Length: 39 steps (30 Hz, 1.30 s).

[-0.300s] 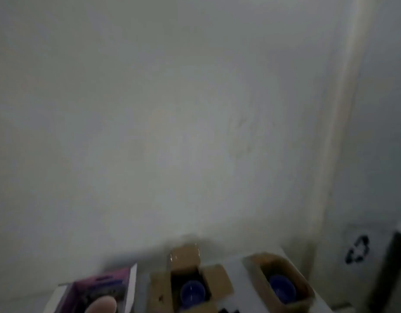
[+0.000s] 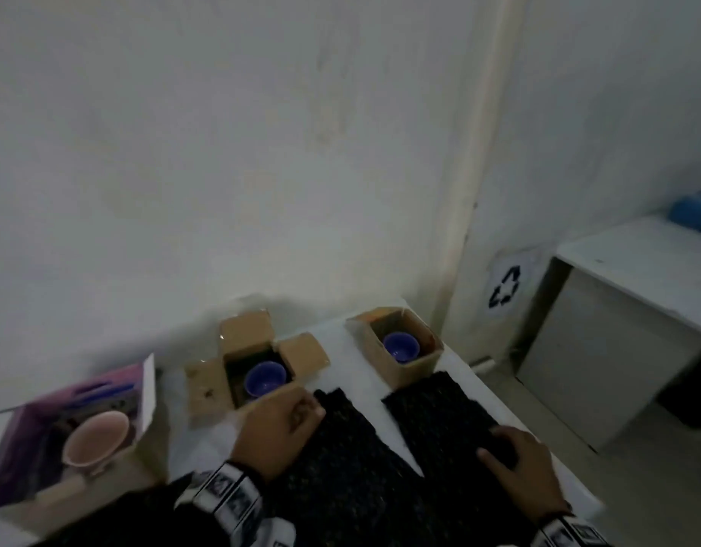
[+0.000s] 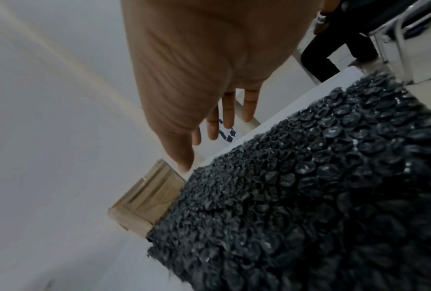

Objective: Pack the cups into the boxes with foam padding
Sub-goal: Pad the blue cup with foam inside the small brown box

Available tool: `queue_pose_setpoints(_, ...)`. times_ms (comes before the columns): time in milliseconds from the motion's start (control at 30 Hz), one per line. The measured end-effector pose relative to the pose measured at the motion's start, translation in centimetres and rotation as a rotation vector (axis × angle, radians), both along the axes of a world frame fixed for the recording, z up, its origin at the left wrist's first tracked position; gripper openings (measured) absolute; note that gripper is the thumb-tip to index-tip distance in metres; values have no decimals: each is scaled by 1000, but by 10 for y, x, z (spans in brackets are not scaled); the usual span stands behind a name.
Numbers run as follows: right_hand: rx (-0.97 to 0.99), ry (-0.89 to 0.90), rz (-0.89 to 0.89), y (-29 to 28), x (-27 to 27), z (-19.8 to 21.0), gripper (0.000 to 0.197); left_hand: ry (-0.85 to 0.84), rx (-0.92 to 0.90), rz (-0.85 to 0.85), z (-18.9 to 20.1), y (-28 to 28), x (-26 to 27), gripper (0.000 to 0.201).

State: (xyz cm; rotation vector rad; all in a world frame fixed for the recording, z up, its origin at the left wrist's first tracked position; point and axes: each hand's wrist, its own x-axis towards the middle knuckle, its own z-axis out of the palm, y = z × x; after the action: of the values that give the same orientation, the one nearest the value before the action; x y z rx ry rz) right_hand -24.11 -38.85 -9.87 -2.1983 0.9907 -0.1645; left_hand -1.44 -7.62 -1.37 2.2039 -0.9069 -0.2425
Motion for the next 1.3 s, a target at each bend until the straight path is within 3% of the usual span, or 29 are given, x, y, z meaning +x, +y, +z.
queue_pose_setpoints(133, 40, 282, 169, -7, 3, -20, 68, 98, 209, -272, -31, -68, -32, 12)
queue_pose_setpoints(200, -5, 311, 176, -14, 4, -35, 64, 155, 278, -348, -43, -91, -43, 16)
queue_pose_setpoints(267, -52, 225, 152, -19, 4, -48, 45, 216, 303, -380, -59, -110, -53, 19)
queue_pose_setpoints(333, -89, 120, 122, -29, 3, -56, 17, 259, 308, -359, -71, -127, -61, 21)
queue_pose_setpoints(400, -97, 40, 126, -39, 3, -62, 28, 252, 317, -342, -83, -142, -68, 23)
queue_pose_setpoints(533, 68, -96, 196, -66, 5, -58, 18, 222, 276, -277, -105, -174, -81, 22)
queue_pose_setpoints(633, -75, 117, 466, -83, 5, -61, 53, 238, 247, -235, -123, -193, -89, 22)
queue_pose_setpoints(700, -145, 169, 575, -88, 7, -65, 45, 231, 271, -199, -134, -201, -91, 23)
queue_pose_setpoints(800, 35, -51, 449, -95, 8, -66, 23, 197, 292, -131, -141, -208, -93, 28)
queue_pose_setpoints(900, 308, -231, 128, -113, 13, -62, 27, 182, 323, -130, -141, -215, -95, 63)
queue_pose_setpoints(1000, 507, -328, -93, -132, 21, -52, 37, 64, 559, -198, -141, -227, -96, 93)
queue_pose_setpoints(1067, 534, -344, -136, -143, 25, -46, 32, 36, 639, -228, -142, -235, -97, 81)
queue_pose_setpoints(1200, 590, -359, -119, -160, 29, -38, 26, 15, 573, -199, -144, -244, -98, 38)
queue_pose_setpoints(1300, 605, -358, -145, -170, 35, -29, 28, -45, 477, -182, -139, -244, -92, 32)
